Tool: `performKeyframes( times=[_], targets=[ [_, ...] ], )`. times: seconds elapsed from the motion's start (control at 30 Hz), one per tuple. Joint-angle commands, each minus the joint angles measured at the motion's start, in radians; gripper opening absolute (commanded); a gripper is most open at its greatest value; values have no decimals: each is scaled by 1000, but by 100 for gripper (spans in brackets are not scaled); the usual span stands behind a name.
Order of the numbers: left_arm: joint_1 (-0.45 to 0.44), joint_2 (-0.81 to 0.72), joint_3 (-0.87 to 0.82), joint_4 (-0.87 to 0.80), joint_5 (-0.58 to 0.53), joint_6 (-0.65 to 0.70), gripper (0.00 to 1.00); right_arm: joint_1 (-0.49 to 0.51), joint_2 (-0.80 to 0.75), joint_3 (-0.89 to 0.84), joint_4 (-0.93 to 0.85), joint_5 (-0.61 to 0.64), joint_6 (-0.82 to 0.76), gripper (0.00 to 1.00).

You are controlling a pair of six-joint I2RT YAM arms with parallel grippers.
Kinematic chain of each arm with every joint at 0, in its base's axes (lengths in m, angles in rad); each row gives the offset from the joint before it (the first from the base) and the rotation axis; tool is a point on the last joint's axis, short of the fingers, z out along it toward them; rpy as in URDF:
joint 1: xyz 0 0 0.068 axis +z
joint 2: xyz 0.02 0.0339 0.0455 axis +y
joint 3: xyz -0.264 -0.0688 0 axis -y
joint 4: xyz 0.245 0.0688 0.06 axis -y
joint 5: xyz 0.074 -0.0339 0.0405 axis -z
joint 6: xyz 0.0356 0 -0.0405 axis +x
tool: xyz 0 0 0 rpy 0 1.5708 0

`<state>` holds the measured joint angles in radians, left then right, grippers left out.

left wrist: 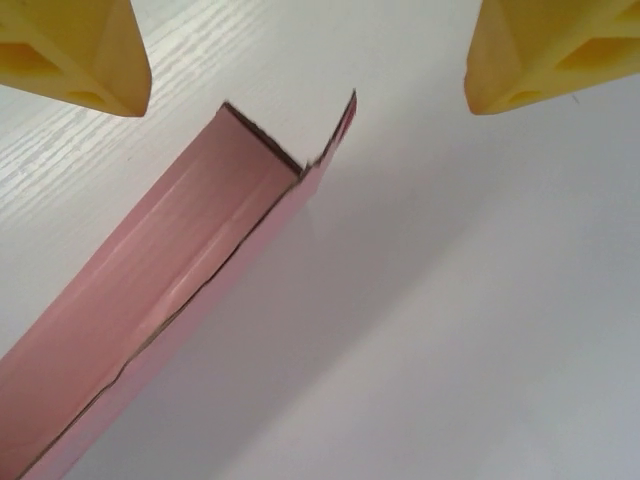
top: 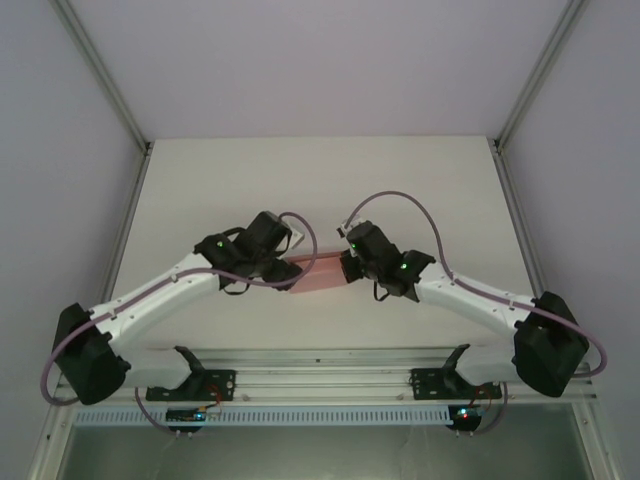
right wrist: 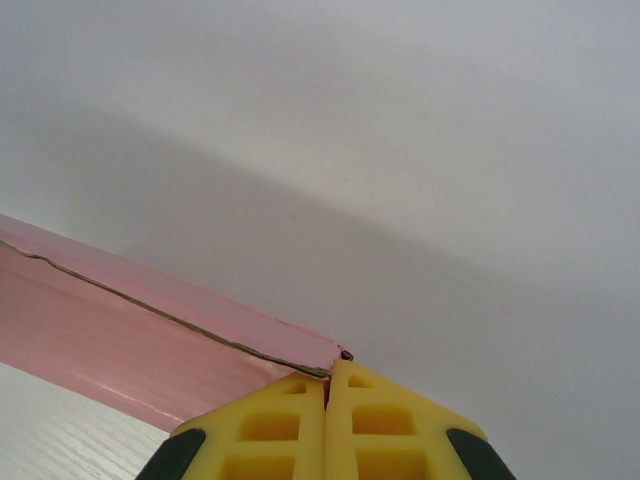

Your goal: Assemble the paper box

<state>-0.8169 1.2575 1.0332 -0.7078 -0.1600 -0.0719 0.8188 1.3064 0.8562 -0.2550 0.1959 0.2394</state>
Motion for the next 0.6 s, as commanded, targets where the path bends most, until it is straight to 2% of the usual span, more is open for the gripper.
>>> performKeyframes(
  times=[0.0,0.17,0.37,0.47,0.57],
  targets=[
    [5,-16,-30,-14,-32,-61,72,10,29,7,-92,15,1,0],
    [34,-4,-33,24,3,-56,58,14,37,12,-99,5,0,0],
    [62,9,-34,94,76,-6,56,14,36,17,-125,2,9,0],
    [67,16,-32,103,95,18,50,14,33,13,-120,-2,9,0],
    [73,17,-34,99,100,17,39,14,33,13,-123,-5,13,0]
  ],
)
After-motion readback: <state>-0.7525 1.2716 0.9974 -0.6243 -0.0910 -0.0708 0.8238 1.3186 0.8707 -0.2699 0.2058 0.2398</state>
